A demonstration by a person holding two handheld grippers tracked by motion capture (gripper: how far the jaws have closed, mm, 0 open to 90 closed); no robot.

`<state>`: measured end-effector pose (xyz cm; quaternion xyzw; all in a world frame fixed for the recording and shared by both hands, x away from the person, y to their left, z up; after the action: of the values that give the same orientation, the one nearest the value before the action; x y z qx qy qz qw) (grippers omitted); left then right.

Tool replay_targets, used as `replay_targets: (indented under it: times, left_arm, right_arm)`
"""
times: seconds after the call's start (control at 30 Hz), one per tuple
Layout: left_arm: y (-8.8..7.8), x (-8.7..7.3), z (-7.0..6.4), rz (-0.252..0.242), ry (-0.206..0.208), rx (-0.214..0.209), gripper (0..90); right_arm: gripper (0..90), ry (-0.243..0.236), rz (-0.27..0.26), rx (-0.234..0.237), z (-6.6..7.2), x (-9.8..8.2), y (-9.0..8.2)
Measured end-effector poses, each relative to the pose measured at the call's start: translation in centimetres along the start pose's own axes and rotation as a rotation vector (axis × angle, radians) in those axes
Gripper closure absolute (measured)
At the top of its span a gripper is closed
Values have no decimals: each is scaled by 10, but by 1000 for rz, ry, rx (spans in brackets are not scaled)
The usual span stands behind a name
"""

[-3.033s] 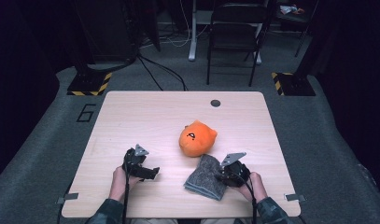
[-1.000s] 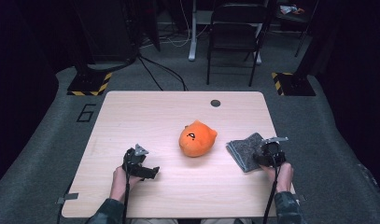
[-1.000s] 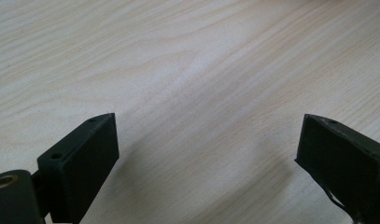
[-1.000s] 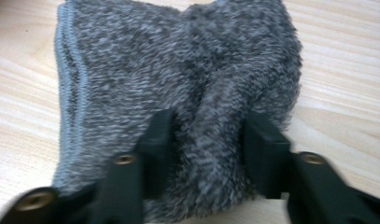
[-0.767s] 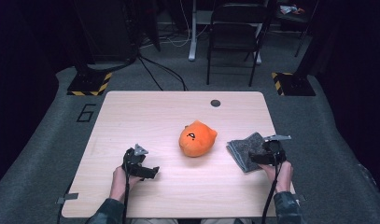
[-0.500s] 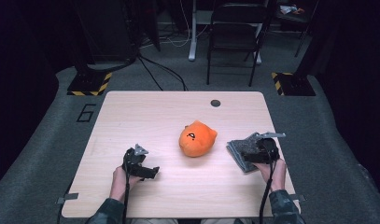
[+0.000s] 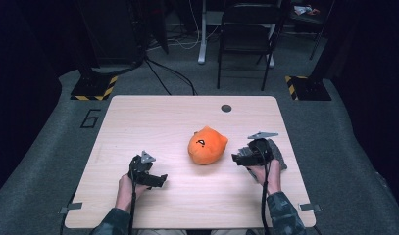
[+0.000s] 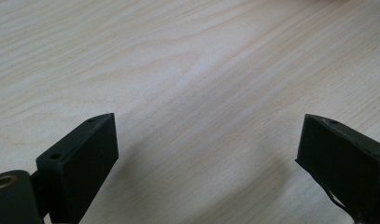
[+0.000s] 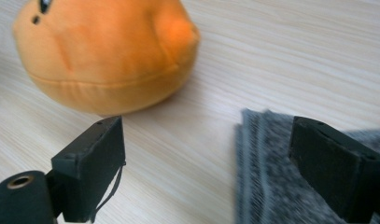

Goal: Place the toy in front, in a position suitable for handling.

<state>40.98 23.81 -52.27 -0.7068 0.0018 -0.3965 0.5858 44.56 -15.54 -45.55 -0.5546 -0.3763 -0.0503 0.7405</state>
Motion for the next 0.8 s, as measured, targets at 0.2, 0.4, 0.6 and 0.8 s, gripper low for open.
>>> replay_targets:
  times: [0.2,0.4,0.6,0.8]
  left_arm:
    - [0,0,0,2,0,-3,50]
    - [0,0,0,8,9,-4,50]
    - [0,0,0,13,11,-5,51]
    - [0,0,-1,14,9,-1,52]
  right_arm:
    - [106,-22,4,38,19,20,8]
    - [115,-49,-9,67,37,39,14]
    - [129,-66,-6,82,50,51,21]
    - [141,-63,18,78,64,63,33]
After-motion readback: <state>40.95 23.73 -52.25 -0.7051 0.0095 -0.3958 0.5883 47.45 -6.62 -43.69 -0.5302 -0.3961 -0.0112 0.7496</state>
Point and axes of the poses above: each handheld gripper's, and its own axes: y roughly forward along the jaws, x roughly out of its top, z roughly to its left, the point moved 1 cm from there along y, roughly forward along the jaws, and after that the axes turned 7 degrees about z, right-handed, at the moved point
